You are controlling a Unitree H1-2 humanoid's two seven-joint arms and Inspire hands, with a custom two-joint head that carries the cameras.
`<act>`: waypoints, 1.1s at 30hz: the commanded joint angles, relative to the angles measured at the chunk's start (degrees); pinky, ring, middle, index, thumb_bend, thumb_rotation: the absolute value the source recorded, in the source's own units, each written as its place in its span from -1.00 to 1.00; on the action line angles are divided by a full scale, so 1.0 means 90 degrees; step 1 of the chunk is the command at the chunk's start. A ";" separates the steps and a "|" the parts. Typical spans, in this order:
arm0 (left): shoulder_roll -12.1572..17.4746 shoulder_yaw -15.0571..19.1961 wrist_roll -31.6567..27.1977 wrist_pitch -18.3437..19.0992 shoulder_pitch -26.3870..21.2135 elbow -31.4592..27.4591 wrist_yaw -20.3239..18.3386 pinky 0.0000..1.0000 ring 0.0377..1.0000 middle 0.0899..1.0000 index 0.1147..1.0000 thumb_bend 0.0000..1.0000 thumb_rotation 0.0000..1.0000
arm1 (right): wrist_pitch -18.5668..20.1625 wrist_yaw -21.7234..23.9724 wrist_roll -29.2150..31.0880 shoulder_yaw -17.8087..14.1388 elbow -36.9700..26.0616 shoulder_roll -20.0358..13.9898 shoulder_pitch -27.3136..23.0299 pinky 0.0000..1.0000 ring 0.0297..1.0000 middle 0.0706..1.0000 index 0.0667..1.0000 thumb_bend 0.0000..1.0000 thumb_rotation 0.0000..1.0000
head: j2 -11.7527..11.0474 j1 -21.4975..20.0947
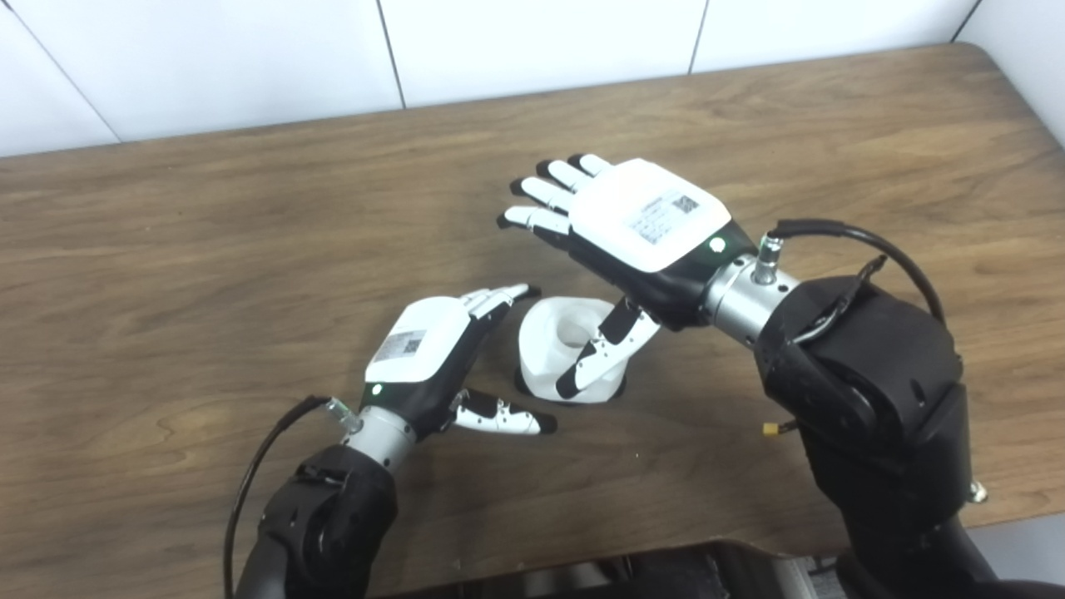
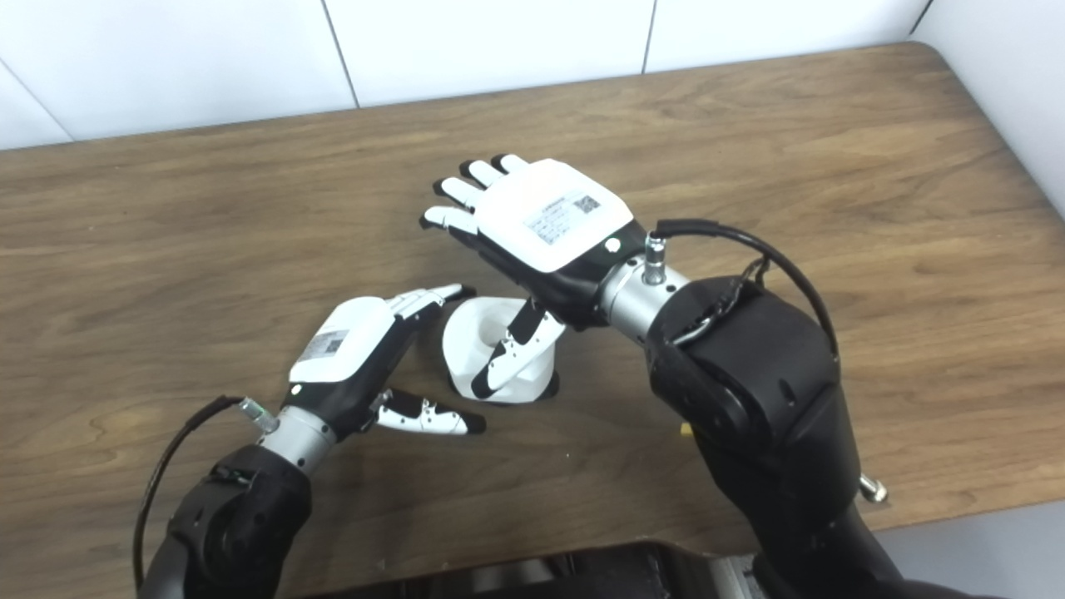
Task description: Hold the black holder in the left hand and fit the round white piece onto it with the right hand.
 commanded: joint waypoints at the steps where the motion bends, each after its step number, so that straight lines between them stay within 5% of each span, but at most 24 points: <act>1: -0.0006 -0.0007 -0.0077 0.0034 -0.0150 -0.0222 -0.0126 0.80 0.86 0.85 0.94 1.00 -0.33 | -0.0019 0.0569 -0.0028 -0.0078 -0.0088 0.0048 -0.0124 1.00 1.00 0.94 0.79 1.00 0.06 | 0.0003 0.0000; 15: 0.0031 0.0393 -0.0511 0.0169 -0.0005 -0.0546 -0.0202 0.73 0.87 0.86 0.93 1.00 -0.30 | 0.0063 0.0581 0.0175 -0.0284 -0.0128 0.0021 -0.0095 1.00 1.00 0.94 0.78 1.00 0.08 | -0.0063 0.0046; 19: 0.0040 0.0893 -0.1263 0.0208 0.0187 -0.0955 -0.0067 0.50 0.78 0.87 0.99 0.98 -0.17 | 0.0487 0.0579 0.0595 -0.0626 -0.0161 -0.0003 -0.0056 0.93 1.00 0.93 0.77 1.00 0.24 | -0.0063 0.0046; 22: 0.0030 0.1283 -0.1788 0.0321 0.0340 -0.1247 0.0029 0.53 0.83 0.92 1.00 0.93 -0.05 | 0.1160 0.0593 0.1080 -0.0803 -0.0150 -0.0145 -0.0086 0.92 1.00 0.96 0.82 1.00 0.42 | -0.0140 0.0152; 26: -0.0076 0.1646 -0.2164 0.0228 0.0526 -0.1376 0.0396 0.74 0.94 0.98 1.00 0.83 0.09 | 0.1934 0.0580 0.1880 -0.1230 -0.0170 -0.0435 -0.0113 0.82 1.00 0.97 0.86 0.84 0.75 | -0.0180 0.0207; 30: -0.0184 0.1931 -0.2527 0.0114 0.0787 -0.1292 0.0848 0.73 0.86 0.90 0.99 0.56 0.09 | 0.1966 0.0190 0.2443 -0.2024 -0.0024 -0.0248 0.0330 0.80 0.95 0.94 0.86 0.54 0.99 | -0.0206 0.0225; 33: -0.0248 0.2243 -0.3089 0.0079 0.1014 -0.1348 0.1097 0.85 0.89 0.89 0.97 0.33 0.29 | 0.1963 -0.0427 0.2948 -0.2502 0.0109 -0.0136 0.0722 0.66 0.89 0.91 0.86 0.29 1.00 | -0.0196 0.0252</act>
